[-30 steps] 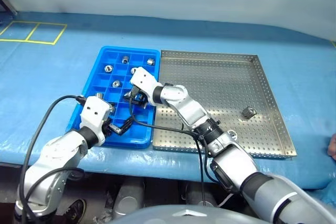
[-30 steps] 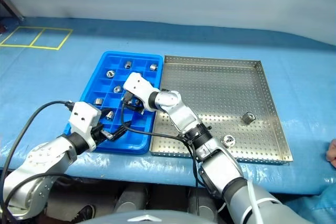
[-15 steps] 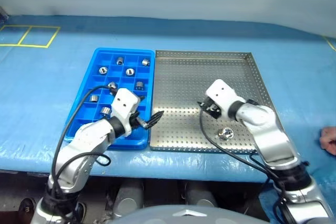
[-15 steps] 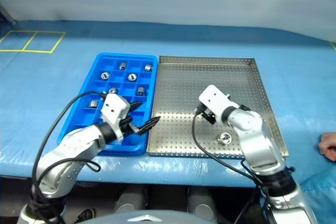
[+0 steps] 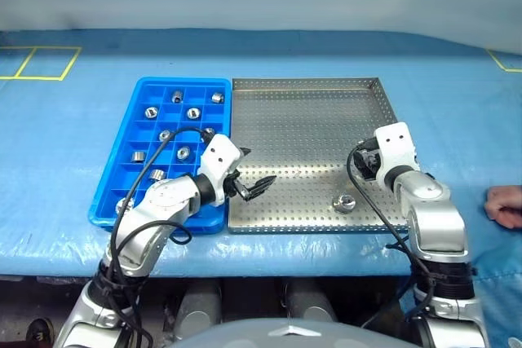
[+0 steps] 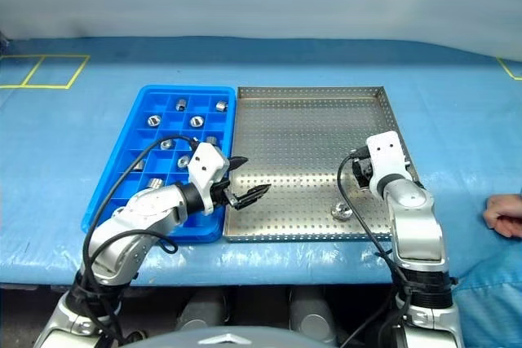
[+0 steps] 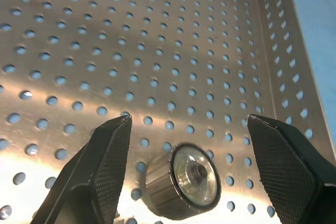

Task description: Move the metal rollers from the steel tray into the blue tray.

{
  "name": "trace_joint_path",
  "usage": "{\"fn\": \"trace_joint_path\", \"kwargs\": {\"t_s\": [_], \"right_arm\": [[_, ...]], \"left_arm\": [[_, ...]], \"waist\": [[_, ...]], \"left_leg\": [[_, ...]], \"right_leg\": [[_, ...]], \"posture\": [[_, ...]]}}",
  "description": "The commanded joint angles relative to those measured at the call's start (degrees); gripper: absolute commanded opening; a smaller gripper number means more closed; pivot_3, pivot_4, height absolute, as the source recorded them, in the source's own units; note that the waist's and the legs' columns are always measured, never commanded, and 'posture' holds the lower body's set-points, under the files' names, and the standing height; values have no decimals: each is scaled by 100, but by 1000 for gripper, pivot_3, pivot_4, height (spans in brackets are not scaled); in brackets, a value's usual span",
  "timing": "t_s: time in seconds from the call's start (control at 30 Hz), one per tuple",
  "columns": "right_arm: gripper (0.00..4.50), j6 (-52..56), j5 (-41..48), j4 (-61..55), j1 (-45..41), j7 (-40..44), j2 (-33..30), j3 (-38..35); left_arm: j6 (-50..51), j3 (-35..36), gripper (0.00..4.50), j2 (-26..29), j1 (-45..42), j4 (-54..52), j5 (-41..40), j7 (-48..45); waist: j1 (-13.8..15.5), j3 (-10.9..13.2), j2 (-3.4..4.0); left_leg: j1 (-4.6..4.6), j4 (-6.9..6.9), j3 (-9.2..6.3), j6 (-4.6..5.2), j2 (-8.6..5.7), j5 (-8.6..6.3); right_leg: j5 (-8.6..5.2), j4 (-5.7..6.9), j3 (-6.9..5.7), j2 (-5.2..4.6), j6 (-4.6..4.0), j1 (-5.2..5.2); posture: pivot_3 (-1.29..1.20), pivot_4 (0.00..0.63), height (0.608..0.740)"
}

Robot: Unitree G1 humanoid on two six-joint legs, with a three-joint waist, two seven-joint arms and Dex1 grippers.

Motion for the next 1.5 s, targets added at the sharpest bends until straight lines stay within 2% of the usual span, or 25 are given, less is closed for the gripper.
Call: {"fn": "trace_joint_path", "kwargs": {"t_s": [0.03, 0.1, 0.13, 0.2, 0.33, 0.53, 0.67, 0.83, 0.97, 1.2, 1.5], "right_arm": [[3684, -124, 106, 30, 0, -243, 93, -267], [3684, -109, 139, 124, 28, -305, 108, -302], [3512, -105, 146, 159, 41, -334, 109, -312], [3085, -155, 212, 186, 51, -387, 150, -363], [1848, -237, 318, 186, 49, -436, 196, -403], [1831, -333, 473, -338, -84, -313, 231, -102], [1831, -453, 841, -956, -217, 455, 127, 759], [1831, -238, 1427, -1847, -551, 1145, 253, 1885], [1831, -125, 1636, -2151, -951, 1500, 319, 2863], [1831, -267, 1511, -1334, -1663, 1637, 756, 4120], [1831, -707, 1121, 546, -1835, 1272, 1647, 4497]], "left_arm": [[-38, 8, 4500, 2, 1, -63, 58, 6], [-35, -4, 4500, 11, 26, -109, 72, -6], [-27, -8, 4500, 12, 28, -129, 74, -6], [-19, -8, 4500, 17, 25, -144, 87, 2], [-1, 4, 4500, 43, 36, -153, 100, 4], [81, 298, 4500, 268, 117, -330, -24, -81], [121, 715, 4500, 802, 192, -279, 133, -84], [396, 1947, 4500, 899, 168, -338, -424, -18], [564, 2505, 4500, 1123, 75, -311, -543, 15], [696, 2877, 4500, 1328, 133, -245, -738, -64], [903, 3056, 4500, 1453, 573, -570, -811, 60]], "waist": [[-5, 0, 1], [-10, -1, 1], [-11, -1, 1], [-10, -1, 1], [-18, -1, 1], [-57, -1, 2], [-151, 1, 5], [-97, 2, 5], [-50, 2, 4], [37, 2, 2], [104, 0, -4]], "left_leg": [[0, 1, 0, 0, 0, 0], [0, 3, 0, 0, 0, 0], [0, 4, 0, 0, 0, 0], [0, 6, 0, 0, 0, 0], [0, 8, 0, 0, 0, 0], [0, 7, 0, 0, 0, 0], [5, 6, 0, 0, 7, 0], [0, 7, -6, 0, 8, 0], [-4, 6, -8, 1, 6, -1], [-1, 8, -10, -1, 6, 0], [-2, -7, -11, -3, 8, 1]], "right_leg": [[0, 0, 0, 0, 0, 0], [0, 0, 1, 0, 1, 0], [1, 0, 1, 0, 2, 1], [1, 1, 1, 0, 2, 1], [1, 1, 1, 0, 3, 2], [2, 2, 1, 0, 4, 1], [1, 8, 1, 7, 3, 0], [0, 7, -6, 8, 0, 0], [0, 0, -9, 3, 1, 0], [0, 2, -14, 2, 0, 1], [11, 4, -15, 3, -25, -7]], "posture": [[-15, 150, 740], [-12, 150, 740], [-11, 150, 740], [-10, 150, 740], [-10, 150, 740], [-3, 150, 740], [25, 150, 740], [46, 150, 740], [51, 150, 740], [73, 150, 740], [146, 150, 740]]}}
